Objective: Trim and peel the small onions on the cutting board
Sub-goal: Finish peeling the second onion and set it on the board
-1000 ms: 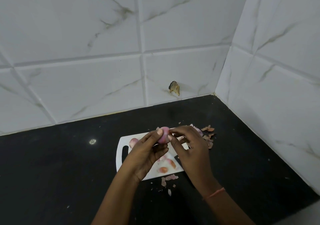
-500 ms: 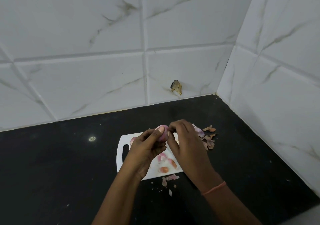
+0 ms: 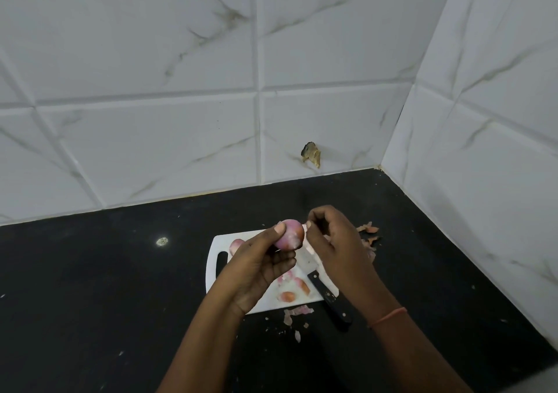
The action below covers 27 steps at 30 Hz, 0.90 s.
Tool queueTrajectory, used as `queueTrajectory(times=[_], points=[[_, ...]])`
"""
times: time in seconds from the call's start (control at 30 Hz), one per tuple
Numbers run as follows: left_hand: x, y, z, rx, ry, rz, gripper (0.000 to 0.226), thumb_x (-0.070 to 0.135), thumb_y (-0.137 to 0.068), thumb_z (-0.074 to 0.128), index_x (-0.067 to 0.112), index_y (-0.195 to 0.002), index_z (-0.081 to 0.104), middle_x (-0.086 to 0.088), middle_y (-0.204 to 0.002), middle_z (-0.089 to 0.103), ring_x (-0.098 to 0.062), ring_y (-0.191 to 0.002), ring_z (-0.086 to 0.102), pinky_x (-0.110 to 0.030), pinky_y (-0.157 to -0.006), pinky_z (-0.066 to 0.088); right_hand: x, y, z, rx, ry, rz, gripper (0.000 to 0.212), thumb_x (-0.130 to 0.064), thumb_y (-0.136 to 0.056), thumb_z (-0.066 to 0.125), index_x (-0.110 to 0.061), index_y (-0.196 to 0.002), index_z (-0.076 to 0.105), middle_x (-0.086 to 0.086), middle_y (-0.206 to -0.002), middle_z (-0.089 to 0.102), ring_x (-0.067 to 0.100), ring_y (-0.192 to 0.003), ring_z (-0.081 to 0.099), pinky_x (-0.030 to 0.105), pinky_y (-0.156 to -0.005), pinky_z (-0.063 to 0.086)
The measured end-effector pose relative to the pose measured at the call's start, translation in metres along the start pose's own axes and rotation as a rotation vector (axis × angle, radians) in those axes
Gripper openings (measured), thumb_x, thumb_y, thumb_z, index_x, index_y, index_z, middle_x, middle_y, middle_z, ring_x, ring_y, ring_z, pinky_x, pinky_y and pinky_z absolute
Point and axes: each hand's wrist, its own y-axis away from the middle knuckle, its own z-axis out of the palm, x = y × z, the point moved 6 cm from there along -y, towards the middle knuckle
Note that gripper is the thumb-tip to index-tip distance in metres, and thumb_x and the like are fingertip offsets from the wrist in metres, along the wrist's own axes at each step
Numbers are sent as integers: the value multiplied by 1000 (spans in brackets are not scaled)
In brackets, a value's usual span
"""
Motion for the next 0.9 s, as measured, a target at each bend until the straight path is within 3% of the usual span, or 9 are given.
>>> queueTrajectory(times=[0.1,0.2,0.3,0.4,0.5,0.63,0.73,0.8,0.9], points=[[2,3,2,-14,32,3,39,26,-73,70,1,-103,70,-18,-95,72,-18,-73,71,-27,-69,61,7,3,-5,90,-180,141,14,-7,-90,62,-22,-92,62,-13,-85,65,2,-85,63,16,-75,49],[2,3,2,-9,42,13,40,25,-74,71,1,-106,70,-19,-98,73,-21,-79,72,-28,-71,61,-3,9,-8,155,-249,105,20,-4,-89,64,-23,-94,67,-13,-90,68,8,-89,66,25,-76,55],[5,4,3,-8,52,33,40,27,-76,71,2,-108,71,-16,-95,73,-19,-79,72,-27,-71,61,-23,15,-8,156,-122,-108,13,-10,-89,67,-17,-99,70,-11,-95,68,11,-93,65,18,-77,52],[8,6,2,-3,21,63,44,29,-76,72,3,-111,70,-12,-92,73,-17,-77,71,-26,-70,61,-29,17,-8,171,-6,-203,15,-11,-87,71,-15,-101,71,-12,-98,68,5,-95,64,14,-79,49],[10,6,1,15,-11,85,49,30,-73,73,2,-113,69,-9,-88,73,-16,-74,70,-26,-70,60,-27,17,-6,197,106,-232,13,-8,-88,70,-14,-98,72,-13,-97,66,0,-94,62,15,-81,50],[11,6,-1,37,-32,103,49,32,-72,73,3,-112,69,-8,-88,74,-15,-75,71,-26,-71,60,-26,18,-2,185,297,-234,14,-23,-93,59,-17,-100,69,-6,-98,69,4,-92,61,19,-80,52],[12,6,-3,48,-52,121,48,33,-73,73,4,-111,69,-8,-90,74,-15,-78,71,-26,-72,59,-32,17,2,165,402,-234,21,-32,-94,50,-18,-96,66,-7,-93,65,2,-85,56,7,-72,42],[12,7,-4,64,-60,131,49,34,-72,73,4,-111,70,-10,-94,74,-17,-81,71,-27,-73,58,-35,15,5,142,459,-231,11,-28,-92,57,-18,-94,63,-5,-91,63,2,-81,53,3,-67,33],[11,7,-6,96,-75,137,45,35,-70,74,7,-105,73,-10,-92,75,-19,-83,70,-26,-71,58,-36,8,11,60,530,-246,8,-24,-90,60,-16,-92,60,-2,-90,60,8,-79,55,8,-63,32]])
